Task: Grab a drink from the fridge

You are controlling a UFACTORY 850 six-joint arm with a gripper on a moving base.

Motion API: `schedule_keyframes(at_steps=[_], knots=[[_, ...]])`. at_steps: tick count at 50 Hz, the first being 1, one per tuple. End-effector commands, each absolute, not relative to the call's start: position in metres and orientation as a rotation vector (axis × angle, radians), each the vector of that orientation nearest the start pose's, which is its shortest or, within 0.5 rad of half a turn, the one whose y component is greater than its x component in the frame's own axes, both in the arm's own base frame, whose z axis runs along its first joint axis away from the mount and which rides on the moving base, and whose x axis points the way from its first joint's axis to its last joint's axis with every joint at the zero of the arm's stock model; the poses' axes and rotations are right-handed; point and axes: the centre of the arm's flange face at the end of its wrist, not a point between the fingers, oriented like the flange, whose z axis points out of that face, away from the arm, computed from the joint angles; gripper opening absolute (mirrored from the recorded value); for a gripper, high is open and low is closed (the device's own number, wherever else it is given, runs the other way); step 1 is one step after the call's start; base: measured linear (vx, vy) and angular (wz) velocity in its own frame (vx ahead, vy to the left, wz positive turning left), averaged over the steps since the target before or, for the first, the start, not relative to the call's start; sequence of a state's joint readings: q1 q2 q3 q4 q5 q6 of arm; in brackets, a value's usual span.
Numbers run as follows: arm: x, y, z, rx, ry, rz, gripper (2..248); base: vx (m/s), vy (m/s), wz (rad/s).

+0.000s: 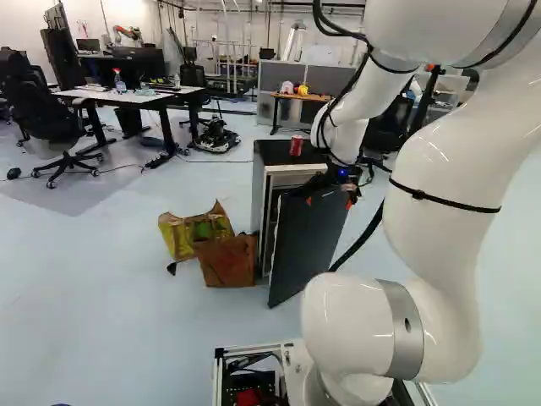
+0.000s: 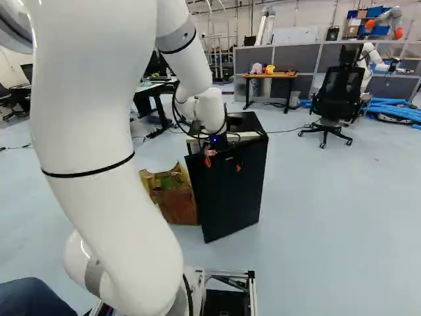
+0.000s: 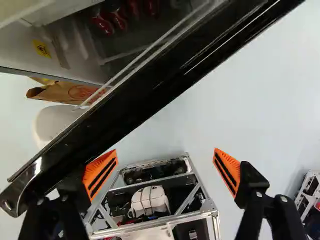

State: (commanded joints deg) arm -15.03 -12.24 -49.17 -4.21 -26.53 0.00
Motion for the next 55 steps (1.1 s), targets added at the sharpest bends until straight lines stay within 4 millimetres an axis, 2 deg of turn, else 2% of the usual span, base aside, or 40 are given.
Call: schedule_keyframes(at_steps=[55], knots=[[0.495,-0.080,0.410,-3.195,0.030,-0.509,247,0.000,0.000,0.000]])
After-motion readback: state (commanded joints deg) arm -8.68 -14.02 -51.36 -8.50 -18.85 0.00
